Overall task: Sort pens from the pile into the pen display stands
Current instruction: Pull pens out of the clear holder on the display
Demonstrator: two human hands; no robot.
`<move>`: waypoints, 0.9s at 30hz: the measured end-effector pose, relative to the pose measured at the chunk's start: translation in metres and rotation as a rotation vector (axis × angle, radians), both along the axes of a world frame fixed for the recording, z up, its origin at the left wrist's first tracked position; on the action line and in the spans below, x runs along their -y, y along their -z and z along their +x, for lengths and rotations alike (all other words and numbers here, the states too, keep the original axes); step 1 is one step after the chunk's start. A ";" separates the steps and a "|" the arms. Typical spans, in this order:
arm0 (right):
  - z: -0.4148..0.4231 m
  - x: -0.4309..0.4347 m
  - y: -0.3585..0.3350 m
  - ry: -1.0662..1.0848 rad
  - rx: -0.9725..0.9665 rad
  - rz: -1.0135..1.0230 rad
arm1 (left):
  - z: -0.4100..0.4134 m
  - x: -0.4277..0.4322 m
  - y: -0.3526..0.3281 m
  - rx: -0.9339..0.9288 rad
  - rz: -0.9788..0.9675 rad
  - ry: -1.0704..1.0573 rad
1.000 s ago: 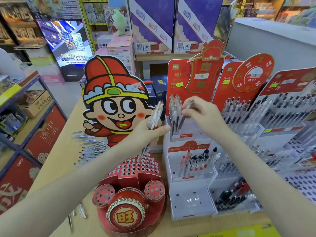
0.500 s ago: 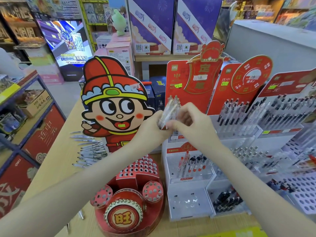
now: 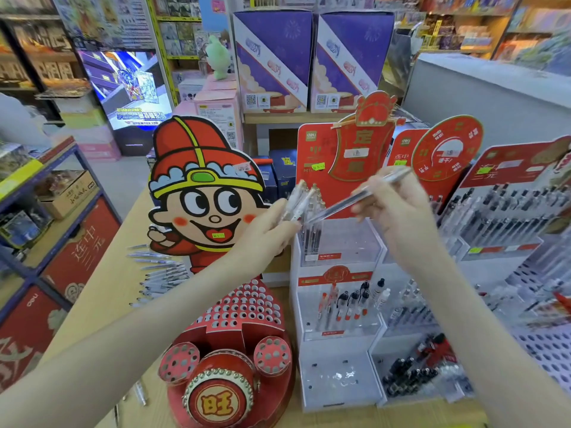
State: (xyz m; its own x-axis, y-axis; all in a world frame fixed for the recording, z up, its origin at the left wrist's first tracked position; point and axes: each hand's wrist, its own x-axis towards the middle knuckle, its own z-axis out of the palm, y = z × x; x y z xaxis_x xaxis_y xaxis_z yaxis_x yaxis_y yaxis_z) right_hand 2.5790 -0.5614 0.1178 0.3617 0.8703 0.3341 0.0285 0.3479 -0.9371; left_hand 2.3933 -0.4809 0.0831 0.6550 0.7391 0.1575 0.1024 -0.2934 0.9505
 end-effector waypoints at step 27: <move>0.034 -0.085 0.047 0.018 0.751 -0.339 | 0.014 -0.014 0.009 0.155 -0.121 -0.109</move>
